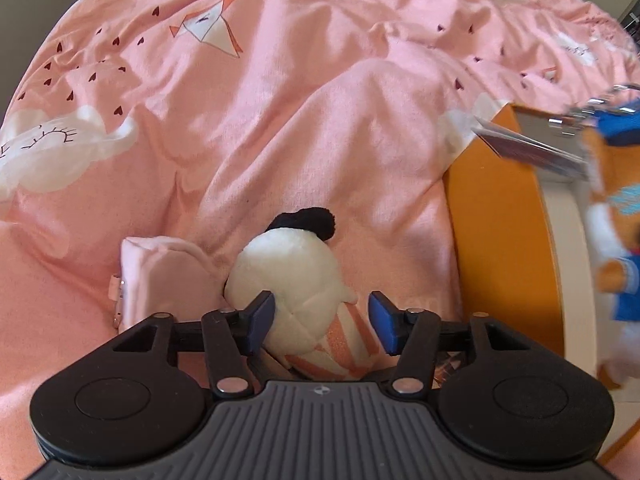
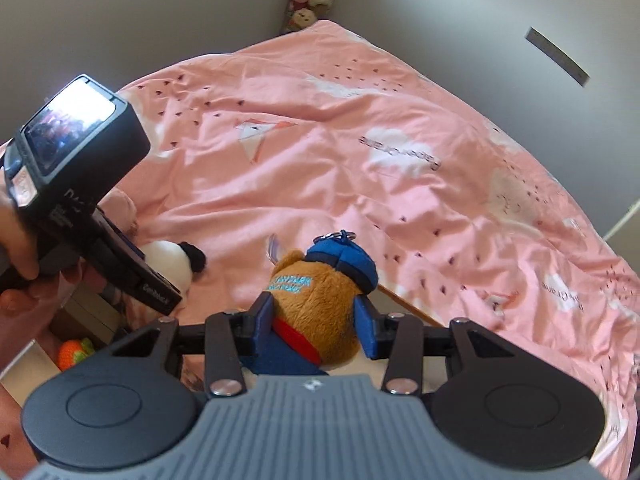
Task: Organize objects
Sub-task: 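Grasp the brown sailor bear with the right tool and lift it, then carry the bear into the box with the right tool while the left tool grasps the white plush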
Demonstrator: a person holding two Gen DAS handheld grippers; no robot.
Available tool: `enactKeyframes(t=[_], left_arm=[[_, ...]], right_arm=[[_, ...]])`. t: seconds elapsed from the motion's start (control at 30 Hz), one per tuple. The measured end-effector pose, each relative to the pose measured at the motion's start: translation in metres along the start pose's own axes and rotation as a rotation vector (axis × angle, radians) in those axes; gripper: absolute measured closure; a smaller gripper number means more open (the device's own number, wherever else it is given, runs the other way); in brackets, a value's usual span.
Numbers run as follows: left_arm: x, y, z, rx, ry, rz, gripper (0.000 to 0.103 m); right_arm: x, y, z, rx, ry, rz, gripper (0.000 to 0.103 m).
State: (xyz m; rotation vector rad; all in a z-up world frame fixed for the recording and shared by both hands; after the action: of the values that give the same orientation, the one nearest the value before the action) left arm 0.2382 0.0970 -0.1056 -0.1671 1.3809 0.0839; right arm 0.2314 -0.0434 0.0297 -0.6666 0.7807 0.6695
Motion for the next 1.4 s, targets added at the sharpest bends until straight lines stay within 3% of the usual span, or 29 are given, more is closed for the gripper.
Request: enactKeyframes(t=[0.2,0.33,0.47,0.6,0.7,0.93,1.17,1.27,1.4], left_arm=[[0.028,-0.014,0.013,0.062,0.086,0.130,0.017],[0.049,-0.020,0.017,0.139,0.121,0.278,0.017],[0.051,-0.022,0.012,0.199,0.108,0.307,0.021],[0.037,-0.011,0.007,0.205,0.074,0.245,0.026],[0.021,0.002,0.005,0.151,0.035,0.161,0.030],[-0.047,-0.009,0.000,0.100,-0.140,-0.060,0.032],[-0.102,-0.080,0.010,0.272,-0.321,-0.220,0.032],[-0.105,-0.121,0.011,0.369,-0.330,-0.269,0.032],[-0.080,-0.162,0.014,0.470,-0.303,-0.242,0.032]], right_arm=[[0.017,-0.034,-0.045,0.074,0.054,-0.026,0.057],[0.035,-0.046,-0.073,0.151,0.088,0.014,0.057],[0.044,-0.051,-0.095,0.217,0.101,0.055,0.057],[0.046,-0.058,-0.106,0.275,0.100,0.096,0.057],[0.045,-0.063,-0.111,0.324,0.092,0.131,0.057],[0.035,-0.071,-0.111,0.392,0.058,0.172,0.057],[0.017,-0.081,-0.096,0.360,-0.017,0.163,0.057],[0.014,-0.087,-0.088,0.313,-0.035,0.148,0.057],[0.027,-0.096,-0.086,0.265,-0.012,0.121,0.057]])
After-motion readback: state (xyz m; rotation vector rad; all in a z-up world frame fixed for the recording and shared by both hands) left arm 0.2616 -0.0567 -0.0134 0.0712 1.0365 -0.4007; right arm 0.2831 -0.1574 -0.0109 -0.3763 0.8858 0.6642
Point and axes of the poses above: each gripper's, at about its wrist camera, not at the fingertips, and x roughly the way its jaws point, y to its left, z to its top, the point moved 5 cm from there along x, roughly the way its jaws point, and after that the axes turned 5 degrees about y, right-handed, at the moved point
